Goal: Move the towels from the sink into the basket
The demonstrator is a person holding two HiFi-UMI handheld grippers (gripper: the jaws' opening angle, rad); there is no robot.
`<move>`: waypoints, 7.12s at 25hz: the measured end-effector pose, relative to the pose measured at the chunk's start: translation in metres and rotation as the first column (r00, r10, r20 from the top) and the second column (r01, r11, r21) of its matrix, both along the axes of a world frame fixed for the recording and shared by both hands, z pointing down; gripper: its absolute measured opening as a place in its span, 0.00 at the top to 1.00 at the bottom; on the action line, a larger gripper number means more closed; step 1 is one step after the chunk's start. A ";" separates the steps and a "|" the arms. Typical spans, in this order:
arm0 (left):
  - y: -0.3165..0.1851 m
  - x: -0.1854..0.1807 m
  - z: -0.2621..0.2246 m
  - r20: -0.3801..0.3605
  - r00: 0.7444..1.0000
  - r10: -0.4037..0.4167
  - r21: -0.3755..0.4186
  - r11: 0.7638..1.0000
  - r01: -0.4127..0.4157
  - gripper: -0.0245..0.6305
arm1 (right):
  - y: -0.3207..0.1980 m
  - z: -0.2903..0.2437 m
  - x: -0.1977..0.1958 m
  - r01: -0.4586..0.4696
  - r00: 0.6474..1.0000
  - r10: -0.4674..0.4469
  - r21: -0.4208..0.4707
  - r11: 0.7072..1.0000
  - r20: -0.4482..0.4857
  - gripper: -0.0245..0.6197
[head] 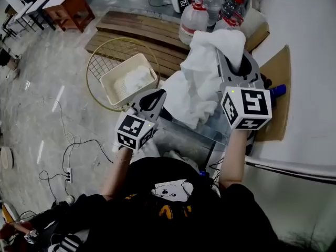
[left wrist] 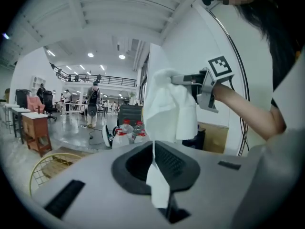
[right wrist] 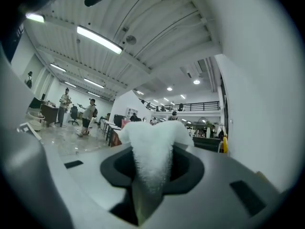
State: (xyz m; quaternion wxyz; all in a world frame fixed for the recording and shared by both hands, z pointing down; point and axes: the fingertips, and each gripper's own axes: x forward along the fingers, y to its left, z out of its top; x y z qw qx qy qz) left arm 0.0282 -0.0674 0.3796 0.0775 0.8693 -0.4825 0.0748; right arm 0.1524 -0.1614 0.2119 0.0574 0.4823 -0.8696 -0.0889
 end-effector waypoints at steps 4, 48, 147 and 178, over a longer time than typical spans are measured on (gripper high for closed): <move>-0.002 -0.050 0.004 -0.013 0.998 -0.057 -0.013 0.998 0.057 0.93 | -0.008 -0.012 -0.069 0.080 0.997 -0.080 0.025 0.996 -0.001 0.79; -0.008 -0.459 0.106 0.008 0.890 -0.455 -0.230 0.866 0.445 0.93 | -0.055 0.566 -0.507 0.082 0.655 -0.644 -0.811 0.580 -0.395 0.61; 0.040 -0.082 0.046 0.045 0.996 0.077 -0.167 0.984 -0.068 0.93 | -0.004 0.345 -0.092 -0.023 0.982 -0.109 -0.678 0.735 -0.151 0.85; -0.045 -0.243 0.046 -0.034 0.997 0.070 -0.135 0.988 -0.074 0.93 | -0.082 0.092 -0.185 -0.144 0.989 0.149 -0.278 0.950 -0.002 0.85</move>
